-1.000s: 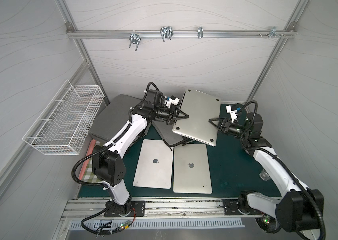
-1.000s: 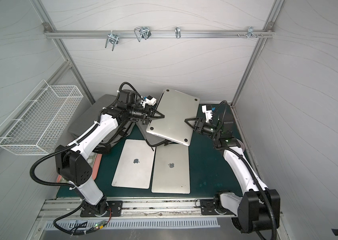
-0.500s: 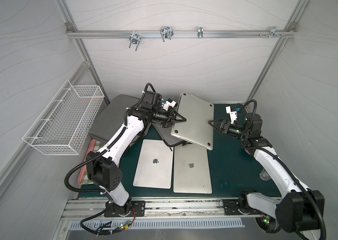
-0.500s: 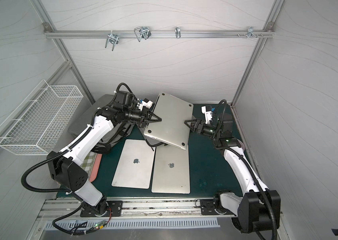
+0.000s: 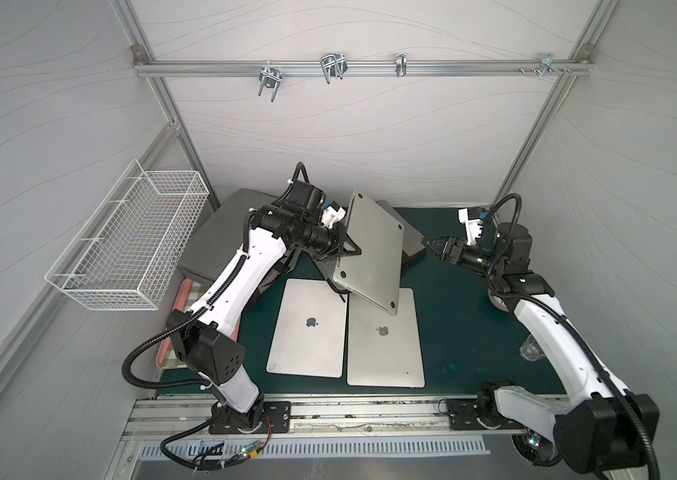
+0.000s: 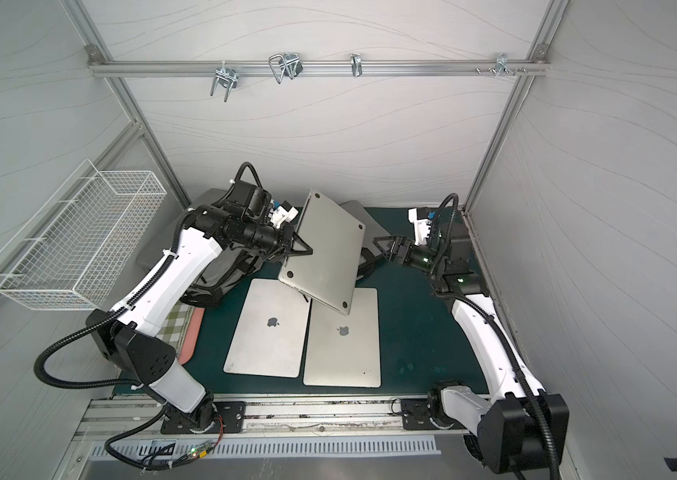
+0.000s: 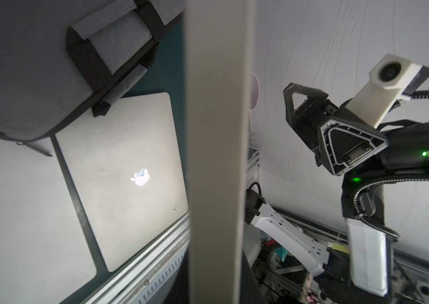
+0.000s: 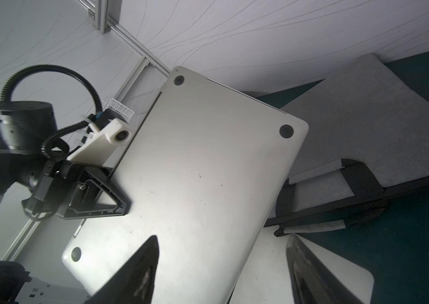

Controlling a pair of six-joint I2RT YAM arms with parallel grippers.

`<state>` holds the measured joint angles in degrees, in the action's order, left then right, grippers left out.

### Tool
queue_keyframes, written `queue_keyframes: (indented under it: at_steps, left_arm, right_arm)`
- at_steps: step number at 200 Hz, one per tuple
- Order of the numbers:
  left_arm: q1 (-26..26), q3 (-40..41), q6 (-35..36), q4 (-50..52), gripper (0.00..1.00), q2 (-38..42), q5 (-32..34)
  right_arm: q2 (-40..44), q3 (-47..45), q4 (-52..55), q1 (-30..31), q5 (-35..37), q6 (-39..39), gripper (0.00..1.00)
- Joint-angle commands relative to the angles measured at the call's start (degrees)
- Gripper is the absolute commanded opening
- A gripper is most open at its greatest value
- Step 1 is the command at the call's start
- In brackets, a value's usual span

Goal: Open the zippered laptop bag and take out the laptop
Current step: Adjust the laptop.

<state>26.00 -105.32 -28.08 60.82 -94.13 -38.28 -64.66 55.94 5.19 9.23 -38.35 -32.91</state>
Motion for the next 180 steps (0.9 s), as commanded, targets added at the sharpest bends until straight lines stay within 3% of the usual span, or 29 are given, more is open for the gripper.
queue_keyframes:
  at_steps: [1, 61, 117, 180]
  left_arm:
    - [1.73, -7.04, 9.27, 0.57, 0.00, 0.24, 6.35]
    - [8.51, -18.50, 20.72, 9.19, 0.00, -4.33, 33.21]
    - [17.52, -19.07, 31.50, 5.53, 0.00, -4.67, 53.85]
    - [21.38, -17.15, 35.60, 3.53, 0.00, -6.07, 62.80]
  right_arm:
    - [-1.43, 3.63, 1.60, 1.57, 3.34, -7.40, 0.77]
    - [-7.49, 14.16, 8.64, 9.68, 12.86, -25.31, 0.81]
    - [-14.93, 25.73, 15.64, 14.41, 17.66, -35.37, 0.80]
    - [-18.93, 32.24, 18.21, 17.45, 20.69, -38.74, 0.77]
